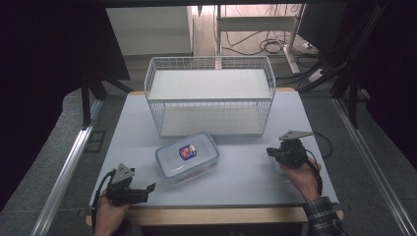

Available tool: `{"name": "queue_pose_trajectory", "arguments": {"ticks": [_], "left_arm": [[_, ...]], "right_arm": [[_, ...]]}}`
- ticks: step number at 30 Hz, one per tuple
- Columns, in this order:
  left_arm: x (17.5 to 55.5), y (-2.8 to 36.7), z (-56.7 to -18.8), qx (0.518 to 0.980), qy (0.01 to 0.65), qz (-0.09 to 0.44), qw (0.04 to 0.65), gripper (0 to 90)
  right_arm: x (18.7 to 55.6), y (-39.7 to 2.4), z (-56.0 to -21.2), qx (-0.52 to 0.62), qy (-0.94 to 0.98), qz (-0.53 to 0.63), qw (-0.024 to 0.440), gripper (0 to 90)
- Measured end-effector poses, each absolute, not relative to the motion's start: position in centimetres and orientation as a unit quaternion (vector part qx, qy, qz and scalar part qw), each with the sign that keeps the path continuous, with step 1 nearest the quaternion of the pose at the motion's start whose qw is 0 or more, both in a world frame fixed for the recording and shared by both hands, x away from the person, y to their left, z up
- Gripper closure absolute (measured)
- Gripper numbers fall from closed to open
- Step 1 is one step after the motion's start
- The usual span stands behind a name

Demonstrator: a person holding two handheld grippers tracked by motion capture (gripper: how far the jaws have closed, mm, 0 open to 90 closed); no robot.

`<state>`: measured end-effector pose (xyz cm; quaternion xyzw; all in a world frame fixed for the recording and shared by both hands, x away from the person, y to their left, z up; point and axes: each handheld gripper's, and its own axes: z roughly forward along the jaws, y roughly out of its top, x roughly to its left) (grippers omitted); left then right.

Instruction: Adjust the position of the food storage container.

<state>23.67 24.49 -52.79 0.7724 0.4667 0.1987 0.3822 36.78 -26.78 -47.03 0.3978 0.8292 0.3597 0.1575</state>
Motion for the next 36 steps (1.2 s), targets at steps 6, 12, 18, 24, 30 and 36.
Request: {"name": "queue_pose_trajectory", "arguments": {"ticks": [6,12,18,24,30,36], "left_arm": [[23.7,24.4,-52.8,0.772,0.469,0.195,0.382,5.1],[23.8,24.3,-52.6,0.766,0.478,0.178,0.391,4.5],[24.1,24.4,-52.0,0.758,0.484,0.184,0.396,40.7],[26.6,23.7,-52.1,0.768,0.484,0.178,0.38,76.9],[29.0,22.7,-52.3,0.773,0.487,0.176,0.366,83.9],[30.1,23.2,-52.6,0.756,0.506,0.163,0.383,84.3]], "right_arm": [[37.4,-29.0,-47.0,0.43,0.81,0.359,0.175,89.6],[37.2,-29.1,-46.7,0.427,0.807,0.365,0.18,88.8],[36.5,-27.4,-46.2,0.385,0.822,0.386,0.166,87.5],[36.4,-25.3,-46.2,0.364,0.829,0.397,0.149,87.6],[36.7,-23.4,-46.3,0.352,0.832,0.406,0.142,87.8],[37.3,-20.7,-46.7,0.327,0.845,0.402,0.133,88.9]]}}
